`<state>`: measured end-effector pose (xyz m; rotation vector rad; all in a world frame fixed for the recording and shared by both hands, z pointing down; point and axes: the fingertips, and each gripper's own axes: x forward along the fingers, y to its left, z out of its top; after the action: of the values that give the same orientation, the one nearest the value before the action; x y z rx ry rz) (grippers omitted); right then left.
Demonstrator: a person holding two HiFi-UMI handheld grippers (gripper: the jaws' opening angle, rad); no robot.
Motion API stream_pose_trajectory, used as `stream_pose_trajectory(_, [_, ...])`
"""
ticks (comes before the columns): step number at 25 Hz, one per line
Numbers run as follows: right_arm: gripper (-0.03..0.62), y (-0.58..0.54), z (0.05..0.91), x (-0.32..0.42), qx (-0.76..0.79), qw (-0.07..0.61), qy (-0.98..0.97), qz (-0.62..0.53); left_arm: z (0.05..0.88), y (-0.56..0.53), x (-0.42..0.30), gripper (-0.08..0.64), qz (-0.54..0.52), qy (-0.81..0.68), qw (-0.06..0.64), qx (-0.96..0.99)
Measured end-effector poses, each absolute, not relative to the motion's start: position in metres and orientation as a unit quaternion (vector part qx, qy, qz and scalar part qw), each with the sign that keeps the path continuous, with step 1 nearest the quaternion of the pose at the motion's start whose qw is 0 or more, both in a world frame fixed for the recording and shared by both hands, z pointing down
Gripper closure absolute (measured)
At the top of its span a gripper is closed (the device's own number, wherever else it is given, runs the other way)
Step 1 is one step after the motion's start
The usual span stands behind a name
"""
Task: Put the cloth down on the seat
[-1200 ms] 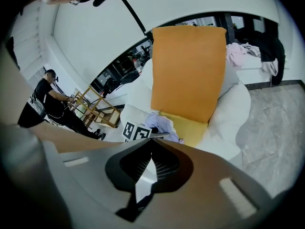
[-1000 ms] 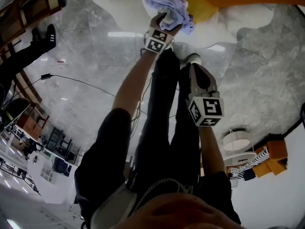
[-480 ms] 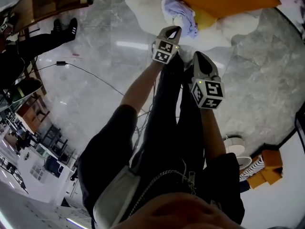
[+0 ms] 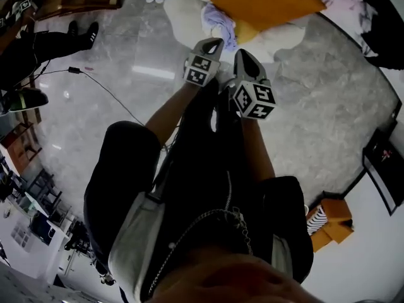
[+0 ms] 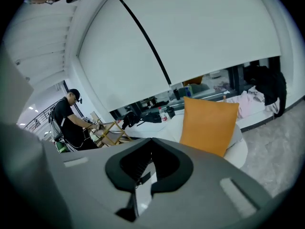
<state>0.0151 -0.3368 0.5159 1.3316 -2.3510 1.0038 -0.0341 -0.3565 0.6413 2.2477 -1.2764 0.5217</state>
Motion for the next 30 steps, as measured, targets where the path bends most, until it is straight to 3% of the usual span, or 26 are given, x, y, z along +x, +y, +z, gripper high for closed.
stream_pose_trajectory(10, [0.601, -0.325, 0.416, 0.019, 0.453, 0.12, -0.848, 0.247, 0.488, -0.33, -0.043, 0.549, 0.12, -0.516, 0.202, 0.824])
stream_pose_trajectory(20, [0.601, -0.352, 0.354, 0.0, 0.442, 0.08, -0.878, 0.167, 0.441, -0.346, -0.038, 0.549, 0.107, -0.515, 0.139, 0.839])
stream_pose_trajectory(30, [0.602, -0.365, 0.343, -0.042, 0.439, 0.059, -0.885, 0.141, 0.415, -0.368, -0.105, 0.549, 0.089, -0.548, 0.098, 0.826])
